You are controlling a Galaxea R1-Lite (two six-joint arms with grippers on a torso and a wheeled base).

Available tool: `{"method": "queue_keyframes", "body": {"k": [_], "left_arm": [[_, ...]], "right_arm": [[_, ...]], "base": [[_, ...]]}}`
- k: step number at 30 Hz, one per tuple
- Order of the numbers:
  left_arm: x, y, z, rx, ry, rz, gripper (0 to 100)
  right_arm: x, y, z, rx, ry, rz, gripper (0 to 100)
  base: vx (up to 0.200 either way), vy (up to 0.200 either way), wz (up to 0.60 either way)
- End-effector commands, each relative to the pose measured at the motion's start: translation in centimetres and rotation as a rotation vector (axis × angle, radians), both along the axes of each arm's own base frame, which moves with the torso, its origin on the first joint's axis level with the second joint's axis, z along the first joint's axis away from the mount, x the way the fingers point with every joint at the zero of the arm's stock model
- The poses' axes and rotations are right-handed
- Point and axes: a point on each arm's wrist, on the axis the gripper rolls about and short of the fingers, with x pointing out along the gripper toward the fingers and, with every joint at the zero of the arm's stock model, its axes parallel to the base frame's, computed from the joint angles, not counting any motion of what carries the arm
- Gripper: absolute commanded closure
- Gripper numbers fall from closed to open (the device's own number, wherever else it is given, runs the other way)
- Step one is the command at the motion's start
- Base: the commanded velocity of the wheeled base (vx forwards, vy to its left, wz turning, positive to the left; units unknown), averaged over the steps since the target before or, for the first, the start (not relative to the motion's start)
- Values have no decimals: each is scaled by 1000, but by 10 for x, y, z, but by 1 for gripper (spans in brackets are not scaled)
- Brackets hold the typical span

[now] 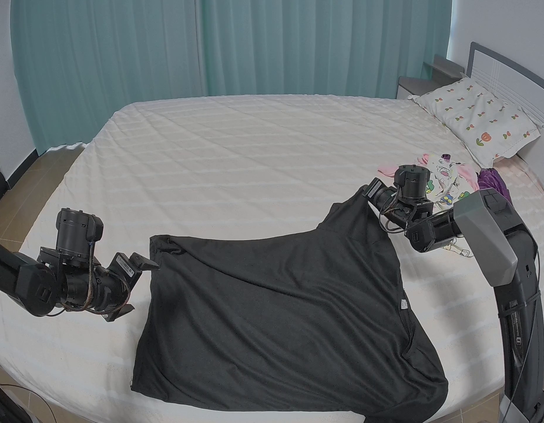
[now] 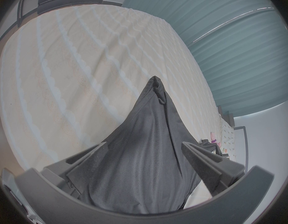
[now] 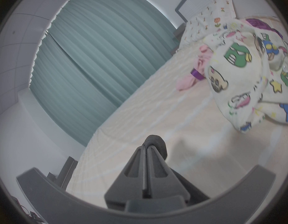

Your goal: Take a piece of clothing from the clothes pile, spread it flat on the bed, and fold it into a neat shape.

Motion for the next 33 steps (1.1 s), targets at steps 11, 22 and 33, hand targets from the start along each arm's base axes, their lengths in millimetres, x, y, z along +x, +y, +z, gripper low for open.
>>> {"method": "queue_keyframes", "body": {"k": [11, 22, 33], "left_arm": [[1, 0, -3, -1, 11, 2, 0], [50, 10, 16, 7, -112, 51, 0], [123, 38, -10, 123, -123, 33, 0]], "right_arm": [[2, 4, -10, -21, -13, -1, 0], [-34, -20, 8, -48, 71, 37, 0], [-78, -31, 9, -70, 125, 79, 0]], "base": [[0, 0, 0], [0, 0, 0], [0, 0, 0]]}}
